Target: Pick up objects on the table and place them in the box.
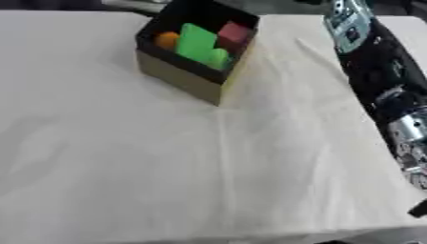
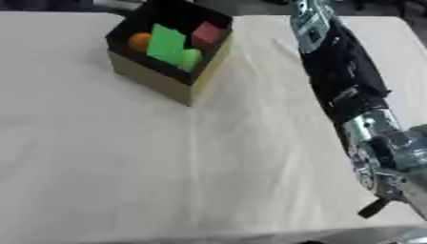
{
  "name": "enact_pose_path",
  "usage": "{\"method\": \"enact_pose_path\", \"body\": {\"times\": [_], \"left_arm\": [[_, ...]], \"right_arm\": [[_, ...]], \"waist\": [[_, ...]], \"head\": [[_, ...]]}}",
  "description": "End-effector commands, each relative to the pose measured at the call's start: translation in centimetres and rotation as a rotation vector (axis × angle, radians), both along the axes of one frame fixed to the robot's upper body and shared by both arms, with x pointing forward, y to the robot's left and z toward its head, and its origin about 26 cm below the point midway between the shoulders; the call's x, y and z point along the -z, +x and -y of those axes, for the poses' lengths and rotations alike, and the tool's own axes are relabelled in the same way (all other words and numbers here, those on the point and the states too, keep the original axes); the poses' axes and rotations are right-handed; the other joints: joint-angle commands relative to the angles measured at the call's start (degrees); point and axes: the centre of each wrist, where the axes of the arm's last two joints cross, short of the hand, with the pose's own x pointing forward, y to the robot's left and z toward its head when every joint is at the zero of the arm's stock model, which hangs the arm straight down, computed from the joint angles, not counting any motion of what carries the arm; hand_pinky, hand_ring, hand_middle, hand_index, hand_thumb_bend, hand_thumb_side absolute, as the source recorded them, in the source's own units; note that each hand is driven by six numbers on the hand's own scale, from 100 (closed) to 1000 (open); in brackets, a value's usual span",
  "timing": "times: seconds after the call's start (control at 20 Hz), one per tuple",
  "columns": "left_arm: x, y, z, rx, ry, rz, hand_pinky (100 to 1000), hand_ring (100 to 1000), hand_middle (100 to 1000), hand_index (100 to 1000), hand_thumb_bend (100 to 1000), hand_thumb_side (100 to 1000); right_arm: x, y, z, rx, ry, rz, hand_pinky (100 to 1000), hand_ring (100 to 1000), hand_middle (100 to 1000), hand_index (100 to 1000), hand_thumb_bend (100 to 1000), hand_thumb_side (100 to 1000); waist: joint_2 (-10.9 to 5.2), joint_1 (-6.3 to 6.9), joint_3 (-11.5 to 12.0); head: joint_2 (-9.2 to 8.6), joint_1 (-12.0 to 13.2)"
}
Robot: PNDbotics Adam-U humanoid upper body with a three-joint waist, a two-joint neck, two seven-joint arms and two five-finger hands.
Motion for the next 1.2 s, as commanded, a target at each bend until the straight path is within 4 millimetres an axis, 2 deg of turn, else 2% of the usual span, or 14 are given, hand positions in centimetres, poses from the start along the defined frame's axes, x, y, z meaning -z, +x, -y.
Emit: {"method": "enact_pose_path", "body": {"times": [0.05,0.3,0.4,0.5,0.55,0.65,0.8,0.85,0.9,1.2], "left_arm": [[-0.9,-0.2,-0.7,-0.017,0.011,0.025,831,675,586,775,341,677],[-0.8,-0.2,-0.6,-0.015,0.008,0.022,831,676,586,775,342,677],[-0.7,-0.2,-0.6,-0.016,0.006,0.021,831,676,586,775,342,677],[-0.7,-0.2,-0.6,-0.014,0.005,0.02,831,676,586,775,342,677],[-0.7,-0.2,-0.5,-0.012,0.005,0.02,831,676,586,775,341,677],[-0.7,-0.2,-0.5,-0.009,0.005,0.018,831,676,585,775,341,678],[-0.6,-0.1,-0.5,-0.009,0.004,0.016,831,676,585,775,342,678],[-0.6,-0.1,-0.5,-0.009,0.004,0.016,832,676,585,775,342,677],[-0.6,-0.1,-0.5,-0.009,0.005,0.015,832,676,585,775,341,678],[-0.6,-0.1,-0.5,-0.011,0.004,0.014,832,676,584,775,341,679]], "right_arm": [[-2.8,-0.6,-2.2,-0.14,-0.096,0.043,624,617,521,622,160,255],[-1.4,-0.4,-5.7,-0.34,-0.26,-0.057,637,630,538,641,173,280],[-0.6,-0.4,-6.8,-0.399,-0.318,-0.098,655,652,570,678,197,316],[0.1,-0.3,-7.6,-0.424,-0.378,-0.141,680,686,623,743,242,390],[0.4,-0.2,-7.9,-0.424,-0.402,-0.163,699,710,680,840,279,436],[0.8,0.0,-8.1,-0.396,-0.434,-0.202,719,745,768,945,343,489],[1.2,0.3,-7.8,-0.327,-0.417,-0.217,726,763,830,984,399,549],[1.3,0.4,-7.7,-0.303,-0.407,-0.213,729,769,850,991,389,563],[1.2,0.4,-7.5,-0.273,-0.398,-0.204,732,774,862,995,432,576],[0.7,0.5,-6.6,-0.168,-0.313,-0.127,728,768,854,980,380,570]], "waist": [[-2.24,-0.11,-0.2],[-2.53,-0.07,-0.2],[-2.54,-0.01,-0.2],[-2.57,0.05,0.0],[-2.59,0.08,0.0],[-2.64,0.13,0.2],[-2.69,0.14,0.3],[-2.7,0.13,0.3],[-2.72,0.12,0.3],[-2.75,0.11,0.2]], "head": [[-0.93,-0.4],[-1.7,-1.3],[-1.87,-1.6],[-1.93,-1.9],[-1.95,-2.0],[-1.99,-2.2],[-1.99,-2.4],[-2.0,-2.4],[-1.99,-2.4],[-2.09,-2.4]]}}
